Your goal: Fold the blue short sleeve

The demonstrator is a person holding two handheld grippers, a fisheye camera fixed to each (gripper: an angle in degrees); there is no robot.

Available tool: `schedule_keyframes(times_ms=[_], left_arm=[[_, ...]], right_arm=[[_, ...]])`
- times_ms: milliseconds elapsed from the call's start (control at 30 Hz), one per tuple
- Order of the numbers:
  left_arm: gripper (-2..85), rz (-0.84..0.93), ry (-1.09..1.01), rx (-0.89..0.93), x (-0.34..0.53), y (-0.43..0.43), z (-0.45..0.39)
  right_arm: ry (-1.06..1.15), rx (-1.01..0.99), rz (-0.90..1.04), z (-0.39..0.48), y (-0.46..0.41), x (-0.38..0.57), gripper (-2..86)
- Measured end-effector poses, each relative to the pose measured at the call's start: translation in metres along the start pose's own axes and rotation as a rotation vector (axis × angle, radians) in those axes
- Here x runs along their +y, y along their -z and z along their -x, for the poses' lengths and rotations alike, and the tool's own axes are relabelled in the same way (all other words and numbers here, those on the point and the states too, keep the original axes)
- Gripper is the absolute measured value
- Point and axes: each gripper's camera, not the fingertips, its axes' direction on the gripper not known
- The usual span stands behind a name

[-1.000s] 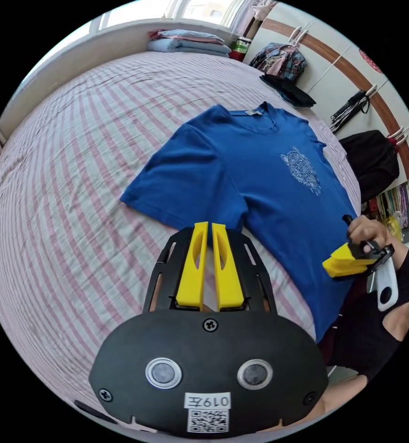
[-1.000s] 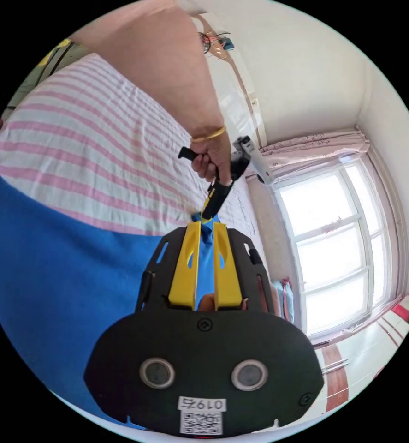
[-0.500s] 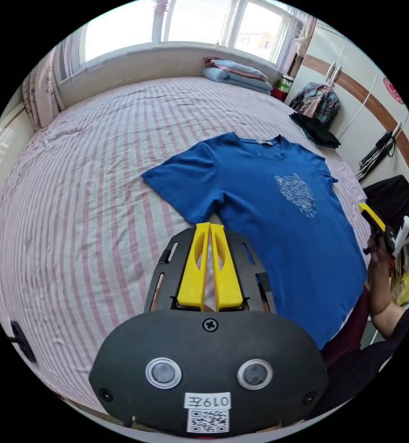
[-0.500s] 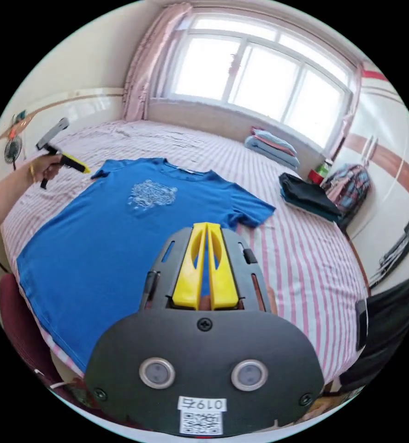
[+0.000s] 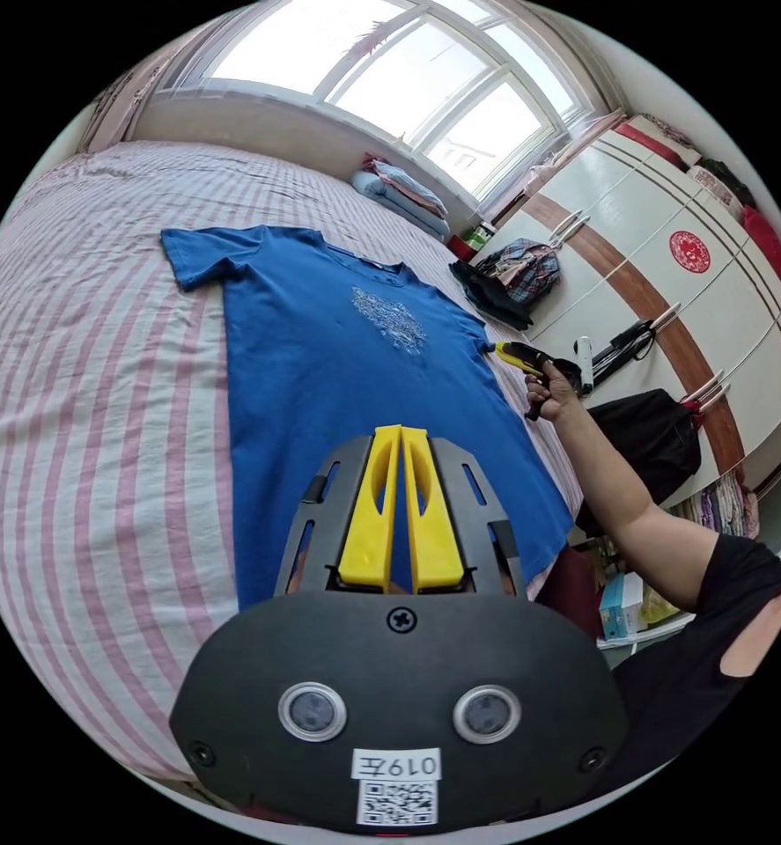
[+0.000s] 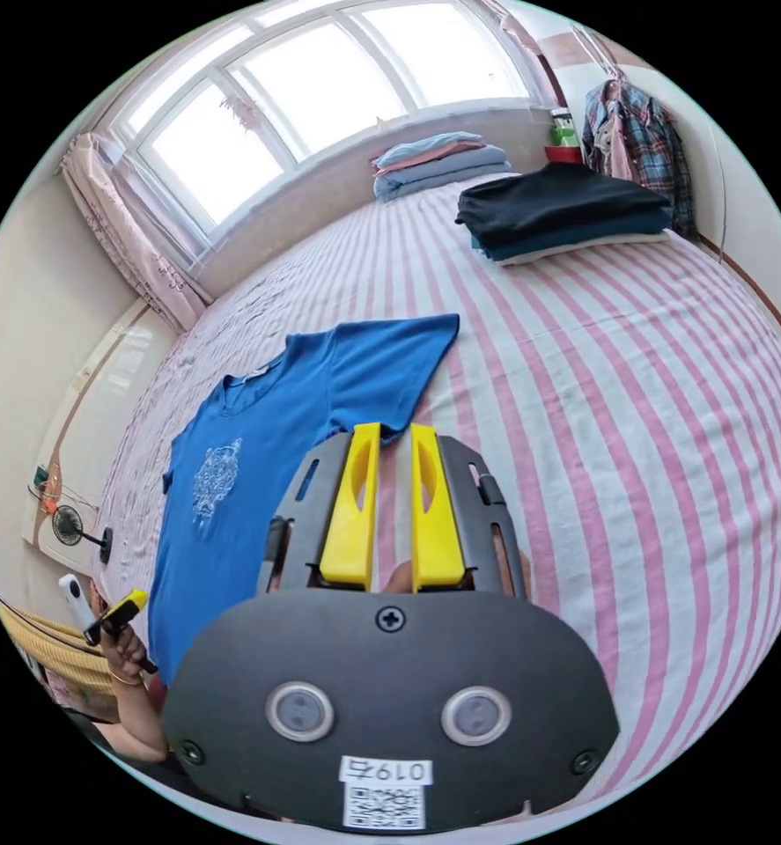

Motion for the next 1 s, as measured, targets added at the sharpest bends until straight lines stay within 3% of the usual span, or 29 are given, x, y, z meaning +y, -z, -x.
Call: schedule_keyframes(times_ms=[200,400,500,567,767,1000], left_arm=[[0.9,0.038,-0.018,0.01,0.018,-0.024,-0.039],[1.0,0.115,-0.086,-0.018,0.027,-0.058,-0.102],[0.9,0.089,-0.239,-0.013,0.016,-0.081,-0.166],[0.8,0.032,-0.451,-0.044,0.005,-0.111,-0.236],[0.9,-0.106,-0.936,-0.176,-0.007,-0.226,-0.393],[2.1,-0.158,-1.146,-0.328,-0.03,-0.322,-0.484]], right_arm=[[-0.041,-0.125,0.011,-0.05,-0.003,-0.033,0.8],[-0.052,-0.095,0.019,-0.091,0.015,-0.049,0.5],[-0.014,-0.052,-0.059,-0.107,0.036,-0.064,4.1],[-0.024,-0.036,-0.088,-0.123,0.041,-0.082,6.1],[-0.064,-0.085,0.003,-0.179,0.012,-0.168,8.2],[-0.029,-0.211,0.078,-0.221,-0.016,-0.241,7.4]])
